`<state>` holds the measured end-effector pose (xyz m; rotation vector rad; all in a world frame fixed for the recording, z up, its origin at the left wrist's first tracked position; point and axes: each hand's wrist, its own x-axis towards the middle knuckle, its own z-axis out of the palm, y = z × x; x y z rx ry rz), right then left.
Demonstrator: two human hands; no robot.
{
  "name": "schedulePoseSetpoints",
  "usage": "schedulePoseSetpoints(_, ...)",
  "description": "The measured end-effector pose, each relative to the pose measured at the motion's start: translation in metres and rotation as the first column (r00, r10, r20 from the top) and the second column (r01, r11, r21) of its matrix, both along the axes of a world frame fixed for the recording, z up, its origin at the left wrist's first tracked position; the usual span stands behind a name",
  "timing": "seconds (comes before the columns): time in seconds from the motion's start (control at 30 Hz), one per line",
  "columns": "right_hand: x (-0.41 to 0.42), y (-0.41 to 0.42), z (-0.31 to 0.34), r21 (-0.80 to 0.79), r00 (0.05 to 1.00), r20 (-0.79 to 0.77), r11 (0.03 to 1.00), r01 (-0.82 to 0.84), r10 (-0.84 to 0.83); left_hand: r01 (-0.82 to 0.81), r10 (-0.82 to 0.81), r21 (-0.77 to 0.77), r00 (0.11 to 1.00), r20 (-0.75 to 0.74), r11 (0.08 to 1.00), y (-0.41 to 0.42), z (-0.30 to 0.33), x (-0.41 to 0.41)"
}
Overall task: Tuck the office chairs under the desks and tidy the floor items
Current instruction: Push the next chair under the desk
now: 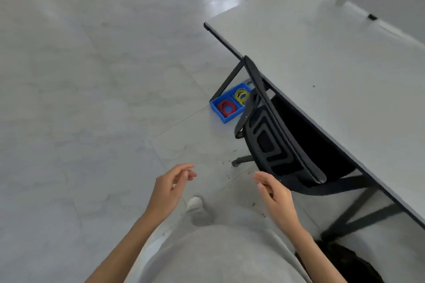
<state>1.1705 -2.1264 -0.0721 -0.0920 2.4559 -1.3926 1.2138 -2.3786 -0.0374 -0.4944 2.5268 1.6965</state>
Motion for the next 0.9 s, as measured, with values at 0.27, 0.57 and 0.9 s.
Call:
schedulePoseSetpoints(0.27, -0.079, 0.007, 0.033, 0.288, 0.896, -0.361, 0.883, 0.371, -0.258, 0.579, -0.635, -0.304, 0.760, -0.135, 0.757, 0.027, 0.019, -0.200)
schedulePoseSetpoints(0.57, -0.124, 0.002, 0.011, 0.628, 0.961, -0.176, 0.728, 0.277, -0.213, 0.623, -0.874, -0.782, 0.366, 0.318, -0.024, 0.074, -0.011, -0.345)
schedulePoseSetpoints(0.9, -0.125, -0.005, 0.011, 0.697, 0.927, -0.164, 0.626, 0.350, -0.336, 0.616, -0.957, -0.787, 0.215, 0.197, -0.023, 0.068, -0.023, -0.392)
